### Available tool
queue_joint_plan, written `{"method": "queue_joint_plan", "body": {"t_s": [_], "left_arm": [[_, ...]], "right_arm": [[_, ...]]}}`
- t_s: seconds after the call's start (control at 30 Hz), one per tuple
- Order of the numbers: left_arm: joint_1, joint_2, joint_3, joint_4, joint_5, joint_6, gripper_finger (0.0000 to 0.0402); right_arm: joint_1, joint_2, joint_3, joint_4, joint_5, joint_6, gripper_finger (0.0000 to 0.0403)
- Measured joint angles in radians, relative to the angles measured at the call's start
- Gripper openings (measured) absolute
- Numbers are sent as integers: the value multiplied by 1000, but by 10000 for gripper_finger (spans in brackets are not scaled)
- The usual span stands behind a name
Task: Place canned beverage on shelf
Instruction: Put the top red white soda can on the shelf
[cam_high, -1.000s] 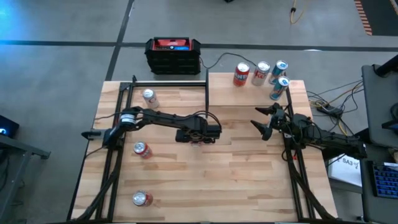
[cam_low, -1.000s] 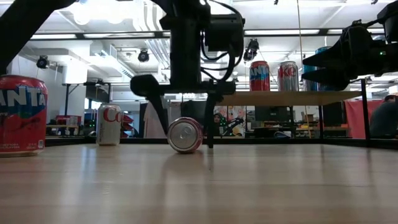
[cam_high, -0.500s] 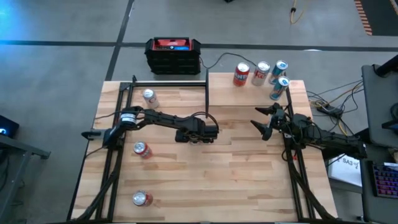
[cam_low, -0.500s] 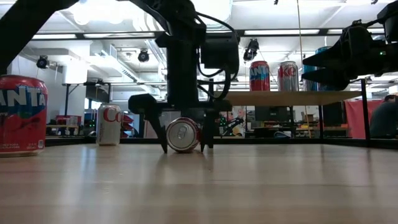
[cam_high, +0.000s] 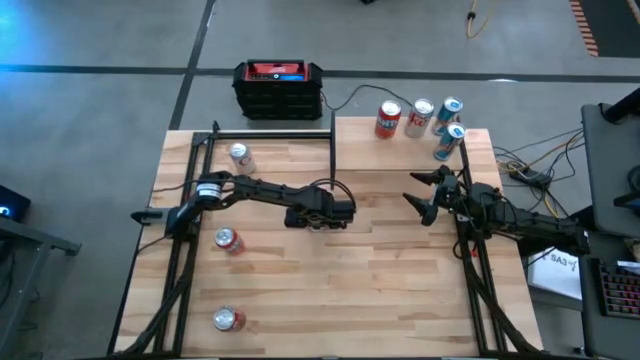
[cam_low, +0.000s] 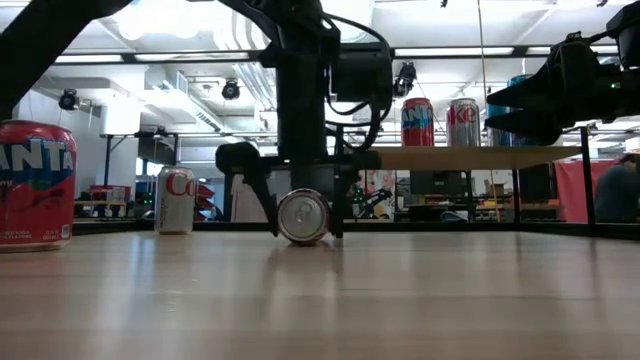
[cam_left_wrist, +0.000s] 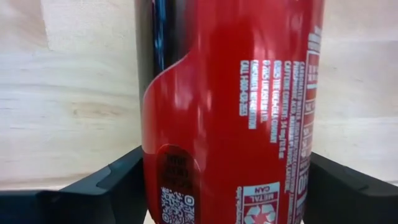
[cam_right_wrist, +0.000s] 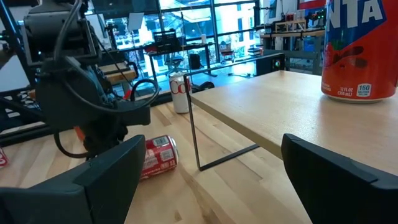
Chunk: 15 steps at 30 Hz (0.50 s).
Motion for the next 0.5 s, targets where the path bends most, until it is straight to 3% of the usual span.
{"method": "queue_joint_plan", "body": {"t_s": [0.27,0.37,0.5], "left_arm": [[0,-1,-4,0,8,0,287],[0,-7,10,-17,71,-6,287],[-1,-9,87,-83,234,-47,287]], "right_arm": [[0,0,0,0,0,0,359],[0,0,0,0,0,0,359],[0,0,0,0,0,0,359]]}}
